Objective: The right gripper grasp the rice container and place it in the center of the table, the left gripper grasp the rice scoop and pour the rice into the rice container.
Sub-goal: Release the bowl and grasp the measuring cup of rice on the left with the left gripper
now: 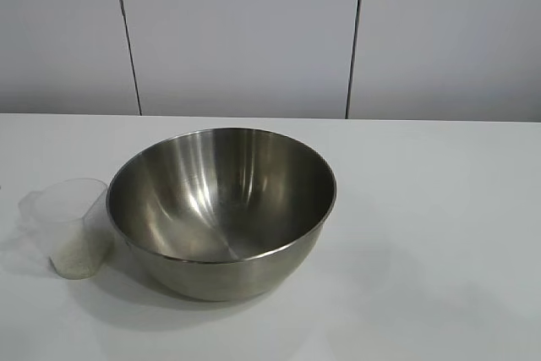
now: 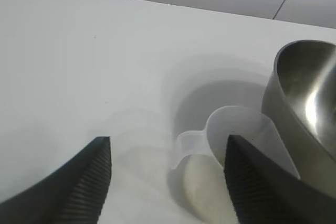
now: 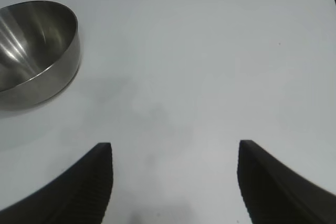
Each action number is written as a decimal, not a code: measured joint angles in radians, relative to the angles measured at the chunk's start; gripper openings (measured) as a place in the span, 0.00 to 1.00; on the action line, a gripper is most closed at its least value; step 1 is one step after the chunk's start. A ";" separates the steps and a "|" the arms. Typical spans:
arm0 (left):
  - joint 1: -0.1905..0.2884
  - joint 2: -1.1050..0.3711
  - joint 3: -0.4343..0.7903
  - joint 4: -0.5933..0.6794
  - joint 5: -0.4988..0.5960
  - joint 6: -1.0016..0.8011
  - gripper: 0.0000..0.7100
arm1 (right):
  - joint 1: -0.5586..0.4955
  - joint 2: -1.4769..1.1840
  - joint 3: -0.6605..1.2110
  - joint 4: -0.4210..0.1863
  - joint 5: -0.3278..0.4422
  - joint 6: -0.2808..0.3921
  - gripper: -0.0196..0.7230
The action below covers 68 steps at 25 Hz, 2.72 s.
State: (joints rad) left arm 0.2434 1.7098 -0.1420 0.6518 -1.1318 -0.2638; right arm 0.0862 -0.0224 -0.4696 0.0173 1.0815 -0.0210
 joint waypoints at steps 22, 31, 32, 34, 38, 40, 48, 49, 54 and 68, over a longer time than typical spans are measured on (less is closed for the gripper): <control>0.059 0.113 -0.055 0.122 0.099 0.073 0.64 | 0.000 0.000 0.000 0.000 0.001 0.001 0.65; 0.059 0.340 -0.073 0.084 -0.013 0.272 0.64 | 0.000 0.000 0.000 0.000 0.001 0.001 0.65; 0.059 0.351 -0.083 0.084 -0.013 0.279 0.64 | 0.000 0.000 0.000 0.000 0.001 0.001 0.65; 0.059 0.355 -0.103 0.084 -0.017 0.286 0.64 | 0.000 0.000 0.000 0.000 0.001 0.001 0.65; 0.059 0.359 -0.146 0.084 -0.020 0.289 0.64 | 0.000 0.000 0.000 0.000 0.001 0.001 0.65; 0.059 0.359 -0.164 0.084 -0.020 0.289 0.64 | 0.000 0.000 0.000 0.000 0.001 0.001 0.65; -0.012 0.360 -0.248 0.139 -0.020 0.289 0.64 | 0.000 0.000 0.000 0.000 0.001 0.001 0.65; -0.018 0.360 -0.254 0.140 -0.020 0.289 0.64 | 0.000 0.000 0.000 0.000 0.001 0.001 0.65; -0.020 0.360 -0.268 0.141 -0.020 0.280 0.64 | 0.000 0.000 0.000 0.000 0.000 0.001 0.65; -0.020 0.360 -0.268 0.129 -0.020 0.243 0.11 | 0.000 0.000 0.000 0.000 0.000 0.001 0.65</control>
State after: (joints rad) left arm 0.2231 2.0696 -0.4099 0.7808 -1.1521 -0.0210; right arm 0.0862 -0.0224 -0.4696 0.0173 1.0816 -0.0199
